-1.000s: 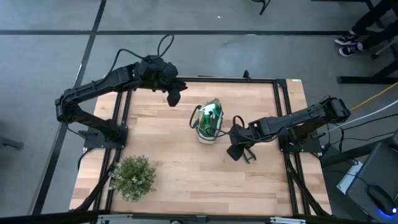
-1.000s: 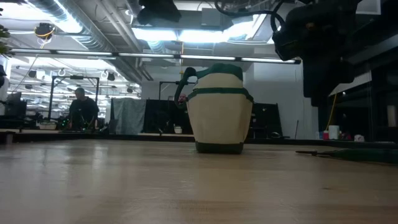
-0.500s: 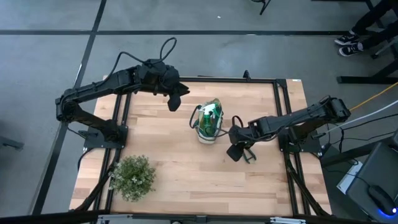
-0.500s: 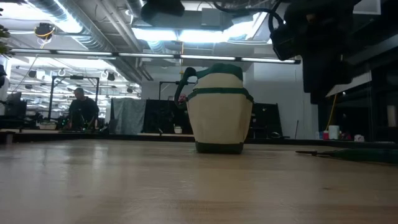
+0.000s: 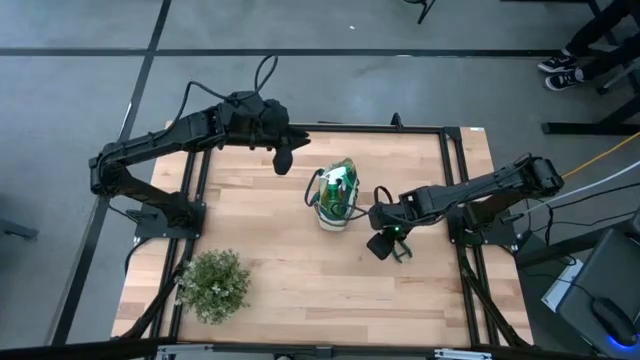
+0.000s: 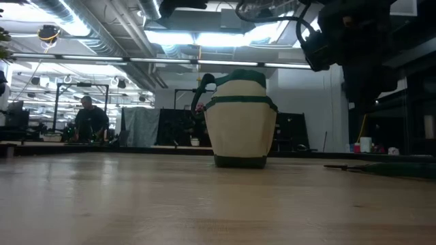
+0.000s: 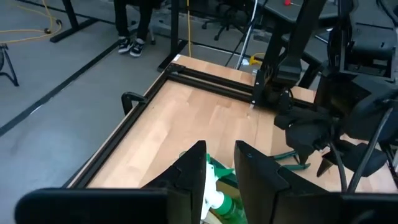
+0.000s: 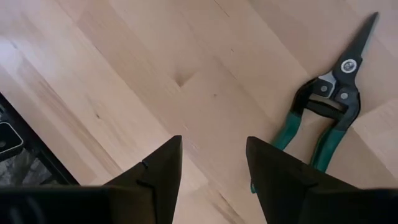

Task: Pick & Place Garden tools in Gardening bag
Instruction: Put the fruit pruner into the gardening bag

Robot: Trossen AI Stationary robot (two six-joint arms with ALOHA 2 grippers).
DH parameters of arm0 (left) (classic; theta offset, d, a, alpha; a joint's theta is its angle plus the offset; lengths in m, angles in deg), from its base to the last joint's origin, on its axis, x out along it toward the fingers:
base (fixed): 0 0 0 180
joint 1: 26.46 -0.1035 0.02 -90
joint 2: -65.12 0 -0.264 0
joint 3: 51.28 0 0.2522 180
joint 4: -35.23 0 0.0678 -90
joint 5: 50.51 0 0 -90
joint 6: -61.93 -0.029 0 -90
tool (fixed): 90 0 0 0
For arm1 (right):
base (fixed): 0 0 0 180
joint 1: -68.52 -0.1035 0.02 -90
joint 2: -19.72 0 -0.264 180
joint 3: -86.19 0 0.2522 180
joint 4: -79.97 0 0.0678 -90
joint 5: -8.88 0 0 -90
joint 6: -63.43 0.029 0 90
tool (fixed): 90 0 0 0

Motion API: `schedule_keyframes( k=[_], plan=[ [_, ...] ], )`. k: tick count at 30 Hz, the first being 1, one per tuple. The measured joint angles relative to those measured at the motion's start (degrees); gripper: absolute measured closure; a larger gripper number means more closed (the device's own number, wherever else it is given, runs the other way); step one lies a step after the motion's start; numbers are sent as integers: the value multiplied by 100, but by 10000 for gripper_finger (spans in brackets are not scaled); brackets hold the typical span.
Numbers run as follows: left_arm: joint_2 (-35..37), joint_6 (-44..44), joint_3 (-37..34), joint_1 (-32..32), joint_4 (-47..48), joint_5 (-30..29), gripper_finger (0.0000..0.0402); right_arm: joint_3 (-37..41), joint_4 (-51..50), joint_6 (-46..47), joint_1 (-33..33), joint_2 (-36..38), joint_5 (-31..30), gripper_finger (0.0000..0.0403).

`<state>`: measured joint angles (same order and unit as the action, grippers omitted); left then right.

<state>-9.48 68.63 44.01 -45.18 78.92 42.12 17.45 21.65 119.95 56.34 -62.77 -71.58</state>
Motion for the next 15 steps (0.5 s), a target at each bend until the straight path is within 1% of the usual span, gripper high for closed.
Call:
schedule_keyframes(
  k=[7, 11, 15],
  plan=[
    [-125, 0, 13, 0, -82, -4, 323, 0, -65, -142, -222, 0, -51, 222],
    [-292, 2, 7, 2, -88, 16, 324, 0, -88, 95, -316, -20, -219, 222],
    [-470, 7, 7, 20, -103, 349, 325, 0, -50, 160, -410, -99, -443, 222]
  ],
)
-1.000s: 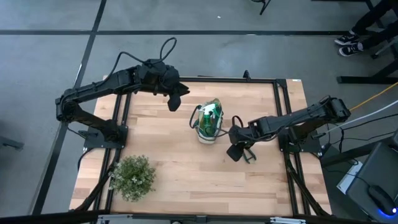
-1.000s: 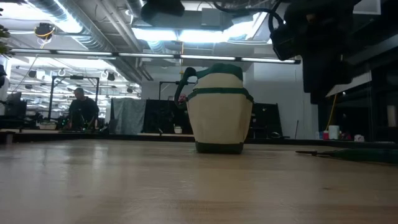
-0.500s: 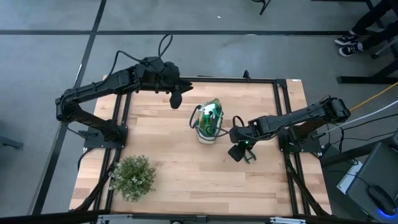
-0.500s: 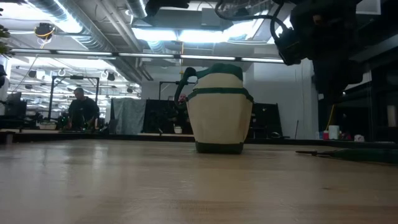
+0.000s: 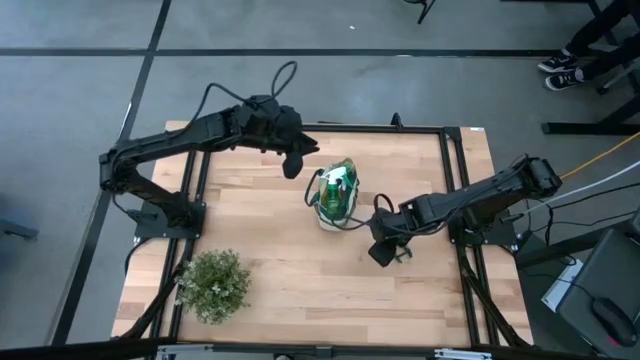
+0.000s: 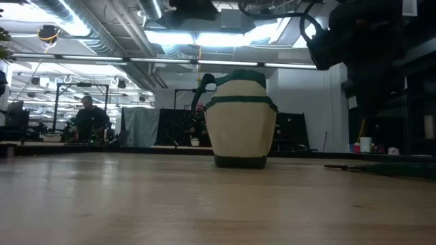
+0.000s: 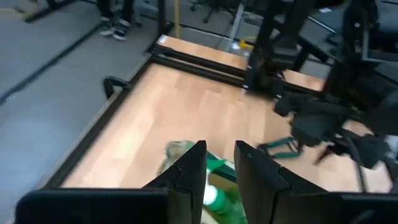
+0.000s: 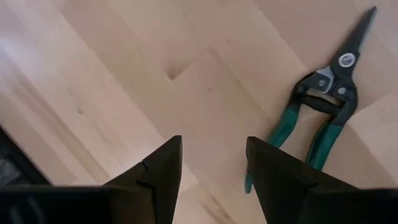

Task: Pick & Place Garden tools in Gardening bag
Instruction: Put the fruit pruner into the gardening bag

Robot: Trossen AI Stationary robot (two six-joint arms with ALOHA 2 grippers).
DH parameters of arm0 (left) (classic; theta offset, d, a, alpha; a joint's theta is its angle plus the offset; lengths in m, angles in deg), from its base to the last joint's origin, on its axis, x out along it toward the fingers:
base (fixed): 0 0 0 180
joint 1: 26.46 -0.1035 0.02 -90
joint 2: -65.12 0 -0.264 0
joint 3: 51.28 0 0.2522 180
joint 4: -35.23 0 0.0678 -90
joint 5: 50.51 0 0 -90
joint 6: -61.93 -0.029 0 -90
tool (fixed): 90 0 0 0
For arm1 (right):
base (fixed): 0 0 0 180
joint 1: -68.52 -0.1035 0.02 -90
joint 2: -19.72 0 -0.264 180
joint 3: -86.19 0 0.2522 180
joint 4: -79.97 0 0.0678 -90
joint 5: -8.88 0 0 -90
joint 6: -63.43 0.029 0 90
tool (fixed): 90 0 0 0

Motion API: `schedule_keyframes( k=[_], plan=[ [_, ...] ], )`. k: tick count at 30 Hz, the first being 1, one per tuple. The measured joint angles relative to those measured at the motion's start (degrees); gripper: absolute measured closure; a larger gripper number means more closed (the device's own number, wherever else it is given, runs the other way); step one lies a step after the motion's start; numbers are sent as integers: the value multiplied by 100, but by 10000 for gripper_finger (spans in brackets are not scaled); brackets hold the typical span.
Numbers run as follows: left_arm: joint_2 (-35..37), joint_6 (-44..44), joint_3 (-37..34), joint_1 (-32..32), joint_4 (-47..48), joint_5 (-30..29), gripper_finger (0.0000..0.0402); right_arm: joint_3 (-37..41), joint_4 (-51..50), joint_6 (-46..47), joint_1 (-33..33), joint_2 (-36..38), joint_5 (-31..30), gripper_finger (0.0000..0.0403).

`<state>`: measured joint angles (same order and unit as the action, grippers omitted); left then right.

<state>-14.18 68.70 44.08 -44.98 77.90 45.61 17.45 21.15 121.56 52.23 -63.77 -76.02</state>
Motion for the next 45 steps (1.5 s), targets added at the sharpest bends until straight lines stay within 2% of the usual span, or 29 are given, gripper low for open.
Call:
schedule_keyframes(
  k=[4, 10, 18, 22, 26, 32, 36, 42, 45],
  plan=[
    [-78, -2, -2, 60, 17, 304, 323, 0, 39, -23, -37, -151, -60, 222],
    [-103, -80, -2, 132, 0, 262, 325, 0, -210, -32, -93, -453, 16, 222],
    [-101, -159, -2, 129, 11, 252, 327, 26, -392, 135, -115, -483, 110, 222],
    [-101, -199, -2, 129, 24, 253, 327, 435, -108, 497, -117, -481, 119, 222],
    [-101, -199, -2, 129, 55, 252, 327, 954, 503, 556, -117, -482, 405, 222],
    [-101, -201, -2, 129, 50, 249, 327, 1322, 1081, 596, -58, -478, 257, 225],
    [-101, -199, -2, 129, -9, 247, 327, 1340, 1059, 595, -56, -475, 127, 254],
    [-101, -201, -2, 129, -160, 247, 327, 1353, 983, 599, -53, -475, -3, 347],
    [-101, -201, -2, 129, -197, 247, 327, 1353, 995, 600, -53, -468, -18, 378]
  ],
)
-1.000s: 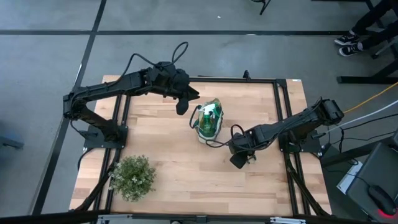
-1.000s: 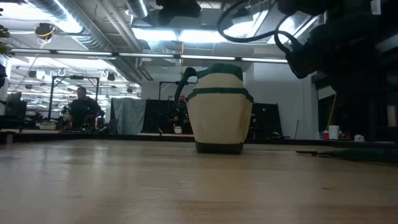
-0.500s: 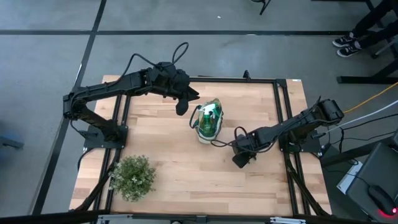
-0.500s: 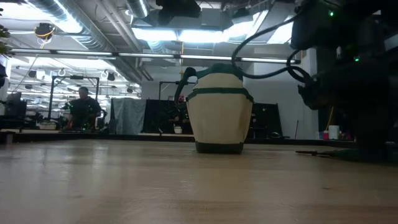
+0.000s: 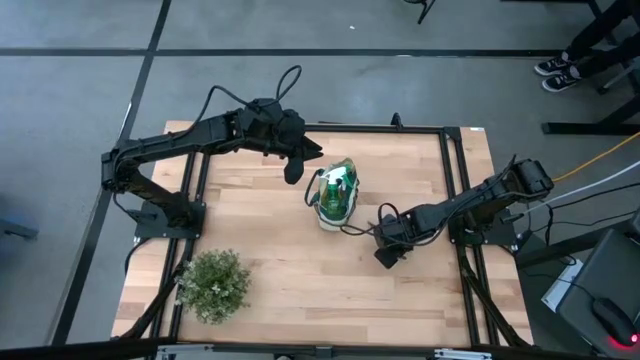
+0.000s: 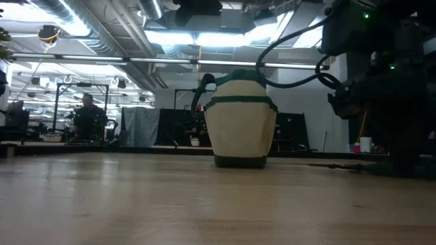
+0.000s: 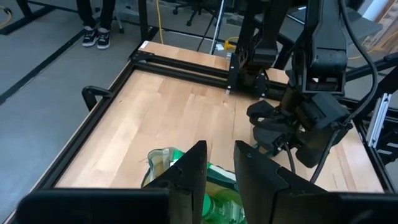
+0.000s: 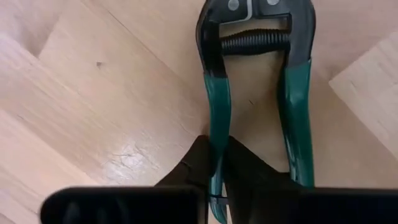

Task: Pick & Place Garden tools in Gardening bag
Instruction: Put the fruit pruner into the gardening bag

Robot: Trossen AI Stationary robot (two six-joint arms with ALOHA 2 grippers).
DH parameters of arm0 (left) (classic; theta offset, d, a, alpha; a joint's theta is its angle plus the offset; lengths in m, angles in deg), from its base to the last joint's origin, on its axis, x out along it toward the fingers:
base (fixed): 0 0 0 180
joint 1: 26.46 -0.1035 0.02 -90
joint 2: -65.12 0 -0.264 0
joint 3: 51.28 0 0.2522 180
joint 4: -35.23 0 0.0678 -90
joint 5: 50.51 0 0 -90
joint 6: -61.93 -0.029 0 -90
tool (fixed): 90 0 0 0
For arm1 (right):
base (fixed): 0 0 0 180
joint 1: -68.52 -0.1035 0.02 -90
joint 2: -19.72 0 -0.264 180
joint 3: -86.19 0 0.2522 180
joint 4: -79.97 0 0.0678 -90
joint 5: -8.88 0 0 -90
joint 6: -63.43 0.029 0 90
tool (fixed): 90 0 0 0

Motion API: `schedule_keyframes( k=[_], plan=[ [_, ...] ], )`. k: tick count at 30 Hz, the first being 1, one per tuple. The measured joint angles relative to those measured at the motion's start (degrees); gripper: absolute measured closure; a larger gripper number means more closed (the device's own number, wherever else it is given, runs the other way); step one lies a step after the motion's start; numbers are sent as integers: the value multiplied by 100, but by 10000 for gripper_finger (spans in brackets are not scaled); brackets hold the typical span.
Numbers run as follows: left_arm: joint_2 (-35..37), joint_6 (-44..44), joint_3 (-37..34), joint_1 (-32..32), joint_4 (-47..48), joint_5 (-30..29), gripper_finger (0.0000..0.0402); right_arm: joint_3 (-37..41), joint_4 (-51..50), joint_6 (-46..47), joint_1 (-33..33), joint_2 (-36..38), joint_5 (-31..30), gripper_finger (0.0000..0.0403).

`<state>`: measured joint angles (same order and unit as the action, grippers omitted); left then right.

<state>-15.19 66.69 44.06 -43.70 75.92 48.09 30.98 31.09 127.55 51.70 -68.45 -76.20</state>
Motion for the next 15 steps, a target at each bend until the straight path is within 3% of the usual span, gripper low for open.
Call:
schedule_keyframes(
  k=[10, 15],
  plan=[
    [2, 0, -4, 0, -17, 0, 327, 2, 992, -33, 4, 180, -76, 379],
    [2, 39, -4, 0, -5, 2, 327, 2, 960, -192, 33, 762, -67, 379]
  ],
)
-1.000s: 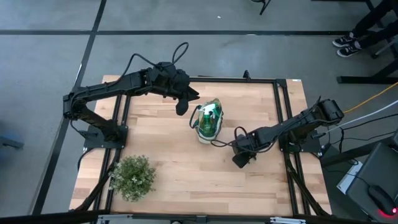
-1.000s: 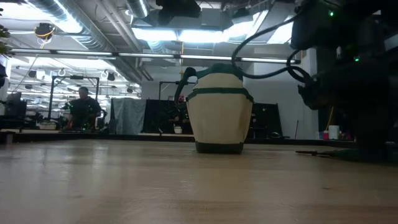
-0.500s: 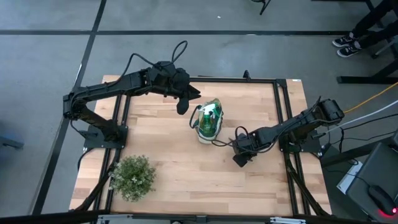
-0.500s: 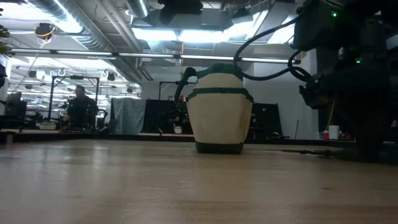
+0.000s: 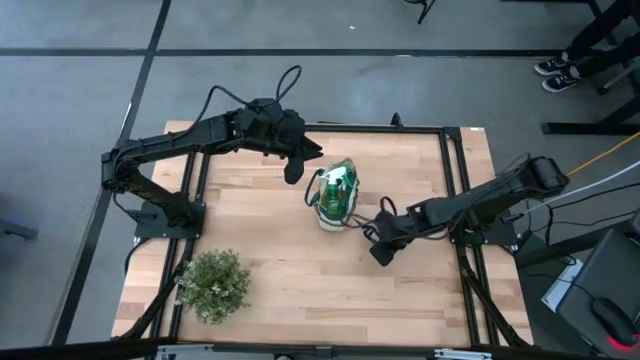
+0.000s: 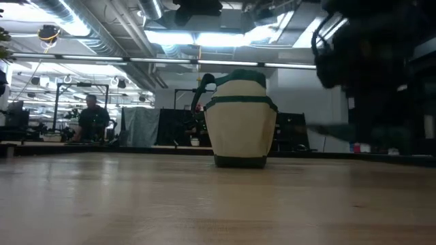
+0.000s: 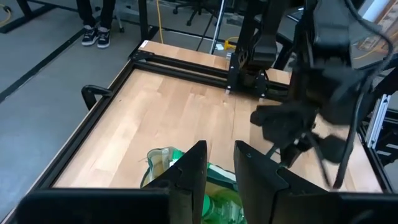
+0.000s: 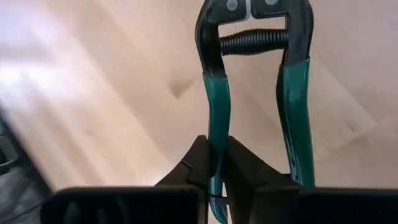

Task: Pick & Place Garden tools in Gardening bag
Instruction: Put the fruit pruner into the gardening bag

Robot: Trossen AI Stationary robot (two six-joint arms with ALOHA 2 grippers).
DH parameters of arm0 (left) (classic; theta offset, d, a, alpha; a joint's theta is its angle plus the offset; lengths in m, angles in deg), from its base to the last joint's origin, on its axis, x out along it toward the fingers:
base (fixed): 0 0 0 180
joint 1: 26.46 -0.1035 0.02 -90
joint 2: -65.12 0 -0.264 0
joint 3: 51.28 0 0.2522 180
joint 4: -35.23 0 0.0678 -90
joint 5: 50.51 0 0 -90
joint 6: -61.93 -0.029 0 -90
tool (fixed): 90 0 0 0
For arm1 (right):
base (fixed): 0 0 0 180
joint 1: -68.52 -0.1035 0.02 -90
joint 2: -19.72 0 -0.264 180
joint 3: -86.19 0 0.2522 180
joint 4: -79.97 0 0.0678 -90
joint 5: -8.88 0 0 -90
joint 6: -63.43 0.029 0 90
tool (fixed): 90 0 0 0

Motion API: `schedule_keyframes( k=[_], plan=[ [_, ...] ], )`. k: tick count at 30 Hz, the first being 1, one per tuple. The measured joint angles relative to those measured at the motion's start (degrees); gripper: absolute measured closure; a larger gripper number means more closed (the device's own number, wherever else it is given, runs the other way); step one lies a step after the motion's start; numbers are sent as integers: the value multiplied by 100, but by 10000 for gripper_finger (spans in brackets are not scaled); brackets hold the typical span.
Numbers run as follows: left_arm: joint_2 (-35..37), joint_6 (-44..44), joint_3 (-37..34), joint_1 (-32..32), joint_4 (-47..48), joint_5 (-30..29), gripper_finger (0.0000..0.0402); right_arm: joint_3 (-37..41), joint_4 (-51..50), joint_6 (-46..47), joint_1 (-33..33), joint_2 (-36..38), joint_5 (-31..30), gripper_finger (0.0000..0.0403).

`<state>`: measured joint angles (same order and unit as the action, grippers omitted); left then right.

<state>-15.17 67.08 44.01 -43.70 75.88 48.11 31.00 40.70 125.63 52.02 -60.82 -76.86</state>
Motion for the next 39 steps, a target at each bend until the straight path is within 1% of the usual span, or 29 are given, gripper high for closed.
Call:
schedule_keyframes(
  k=[5, 8, 11, 13, 17, 20, 26, 29, 33, 39],
  plan=[
    [0, -6, 0, 0, 3, 0, 325, 0, -76, -234, 125, 878, 0, 379],
    [0, -84, 0, 0, 3, -1, 321, 0, 57, -320, 174, 1409, -64, 379],
    [0, -127, 0, 0, -6, 0, 316, 0, 312, -452, 191, 1893, -321, 379],
    [0, -129, 0, 0, -14, 0, 311, 0, 610, -639, 193, 2161, -593, 379],
    [0, -140, 0, 1, -85, 0, 298, 0, 1423, -1262, 234, 2511, -992, 379],
    [0, -160, 0, 35, -363, 141, 289, -4, 2142, -1816, 369, 2650, -1038, 379],
    [-23, -335, 0, 78, -1252, 804, 278, -4, 3277, -2686, 728, 2679, -981, 379],
    [-36, -222, 0, 113, -1724, 1018, 276, -4, 3512, -2776, 915, 2660, -983, 379],
    [-186, -21, -4, 231, -2323, 997, 276, -9, 3687, -2784, 1115, 2633, -1050, 379],
    [-572, 395, -4, 382, -3218, 999, 276, -14, 3797, -2836, 1237, 2514, -960, 379]
  ],
)
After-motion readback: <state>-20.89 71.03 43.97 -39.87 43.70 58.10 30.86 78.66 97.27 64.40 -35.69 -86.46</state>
